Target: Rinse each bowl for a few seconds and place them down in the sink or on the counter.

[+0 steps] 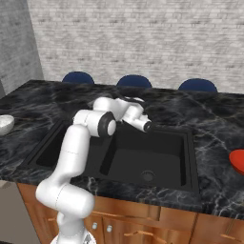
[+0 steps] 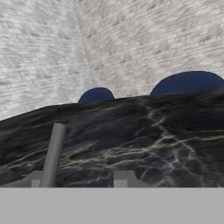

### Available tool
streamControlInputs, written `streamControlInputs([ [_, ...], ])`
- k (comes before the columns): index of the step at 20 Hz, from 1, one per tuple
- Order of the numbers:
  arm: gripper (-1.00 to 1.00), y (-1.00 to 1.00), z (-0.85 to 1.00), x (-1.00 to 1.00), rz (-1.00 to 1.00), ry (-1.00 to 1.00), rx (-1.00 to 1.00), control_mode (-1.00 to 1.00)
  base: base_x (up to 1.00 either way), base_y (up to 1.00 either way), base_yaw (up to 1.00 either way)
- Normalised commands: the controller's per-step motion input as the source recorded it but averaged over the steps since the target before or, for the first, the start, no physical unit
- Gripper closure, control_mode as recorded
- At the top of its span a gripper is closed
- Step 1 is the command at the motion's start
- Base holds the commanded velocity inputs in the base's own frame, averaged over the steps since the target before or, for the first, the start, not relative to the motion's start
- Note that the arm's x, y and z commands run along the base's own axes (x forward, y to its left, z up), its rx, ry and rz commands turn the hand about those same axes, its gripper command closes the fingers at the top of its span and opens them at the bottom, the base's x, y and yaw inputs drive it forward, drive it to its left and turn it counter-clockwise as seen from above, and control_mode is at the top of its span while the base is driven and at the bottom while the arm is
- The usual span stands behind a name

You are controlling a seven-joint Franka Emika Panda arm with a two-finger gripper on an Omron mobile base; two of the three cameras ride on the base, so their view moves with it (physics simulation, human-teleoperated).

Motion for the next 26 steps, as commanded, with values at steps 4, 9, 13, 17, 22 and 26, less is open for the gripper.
streamControlInputs([
  [4,1.0,-0.61,-0.09,0.0,-0.07,0.13,0.05,-1.0,0.0,0.0,0.0],
  [9,1.0,-0.66,-0.09,0.0,-0.07,0.08,0.04,-1.0,0.0,0.0,0.0],
  [13,1.0,-0.73,-0.09,0.0,-0.07,0.04,0.03,-1.0,0.0,0.0,0.0],
  [17,1.0,-0.77,-0.1,0.0,-0.06,0.03,0.03,-1.0,0.0,0.0,0.0],
  [22,1.0,-0.78,-0.13,0.0,-0.06,0.04,0.03,-1.0,0.0,0.0,0.0],
  [26,1.0,-0.79,-0.2,0.0,-0.04,0.05,0.02,-1.0,0.0,0.0,0.0],
])
